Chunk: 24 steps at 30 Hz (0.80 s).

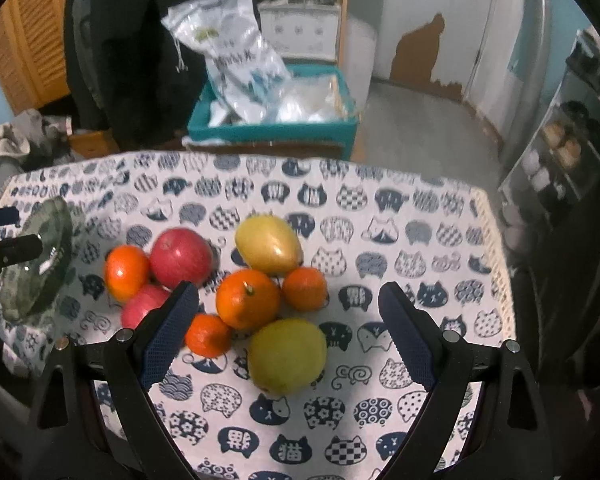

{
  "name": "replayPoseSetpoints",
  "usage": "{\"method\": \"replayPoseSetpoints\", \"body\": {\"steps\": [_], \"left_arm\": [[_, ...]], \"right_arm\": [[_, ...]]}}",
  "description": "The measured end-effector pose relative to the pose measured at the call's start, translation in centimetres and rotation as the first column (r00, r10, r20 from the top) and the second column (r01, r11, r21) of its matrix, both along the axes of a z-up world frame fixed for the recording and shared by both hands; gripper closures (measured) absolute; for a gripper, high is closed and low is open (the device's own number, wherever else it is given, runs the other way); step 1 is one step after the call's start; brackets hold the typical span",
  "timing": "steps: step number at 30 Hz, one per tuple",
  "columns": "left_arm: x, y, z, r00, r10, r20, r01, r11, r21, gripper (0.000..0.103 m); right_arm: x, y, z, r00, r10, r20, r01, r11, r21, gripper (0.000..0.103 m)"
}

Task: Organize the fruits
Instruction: 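Move the left tool to the large orange while the right tool approaches the yellow-green pear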

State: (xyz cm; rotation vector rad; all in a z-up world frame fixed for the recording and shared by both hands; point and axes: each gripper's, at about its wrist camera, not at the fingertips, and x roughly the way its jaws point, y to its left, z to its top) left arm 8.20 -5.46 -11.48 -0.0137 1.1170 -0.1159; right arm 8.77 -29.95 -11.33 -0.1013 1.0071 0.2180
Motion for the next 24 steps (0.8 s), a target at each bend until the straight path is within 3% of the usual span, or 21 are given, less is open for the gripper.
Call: {"method": "replayPoseSetpoints", "body": {"steps": [24], "left_arm": [[3.5,-1.2,-6.6,0.987,0.021,-0.162,-0.032,0.998,-0.062,0.001]], "right_arm": [[1.5,-0.7,-10.4,0.961,0.036,-0.276,-0.043,0.999,-0.019,0.013]]}}
